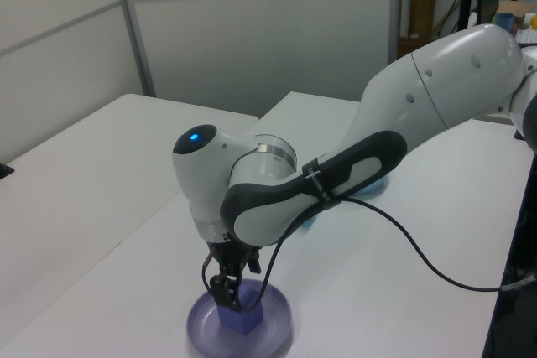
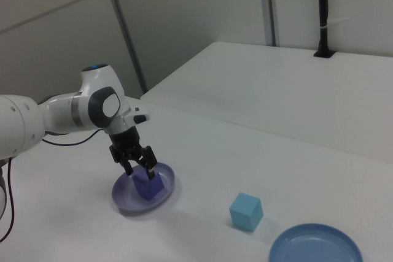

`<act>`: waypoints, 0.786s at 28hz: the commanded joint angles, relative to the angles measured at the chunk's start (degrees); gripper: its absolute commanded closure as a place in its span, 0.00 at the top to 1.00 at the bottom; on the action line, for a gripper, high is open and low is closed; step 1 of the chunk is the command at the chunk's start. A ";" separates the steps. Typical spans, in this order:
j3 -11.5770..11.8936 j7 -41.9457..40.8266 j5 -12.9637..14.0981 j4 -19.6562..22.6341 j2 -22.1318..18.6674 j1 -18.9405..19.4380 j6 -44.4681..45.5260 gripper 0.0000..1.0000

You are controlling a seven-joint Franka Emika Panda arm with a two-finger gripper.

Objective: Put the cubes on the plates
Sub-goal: 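Carry the purple cube over the lavender plate and lower it, then open the gripper to release the purple cube and lift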

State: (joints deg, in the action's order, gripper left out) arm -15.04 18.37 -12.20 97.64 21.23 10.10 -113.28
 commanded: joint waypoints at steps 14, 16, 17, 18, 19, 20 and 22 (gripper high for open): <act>1.58 -1.39 -0.89 0.27 -8.13 -10.26 3.06 1.00; 2.81 -3.68 -0.28 0.18 -8.22 -11.07 3.06 1.00; 3.69 -5.00 -0.01 0.18 -8.48 -11.33 2.97 1.00; 4.66 -6.23 0.16 0.18 -8.74 -11.42 2.89 1.00; 5.71 -7.37 0.69 0.18 -8.92 -11.42 2.89 1.00; 7.64 -9.65 2.69 0.09 -9.27 -11.42 2.89 1.00; 9.32 -12.12 5.25 0.01 -10.23 -11.42 3.06 1.00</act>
State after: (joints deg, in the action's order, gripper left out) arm -9.96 12.07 -11.51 96.79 13.65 -1.87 -110.85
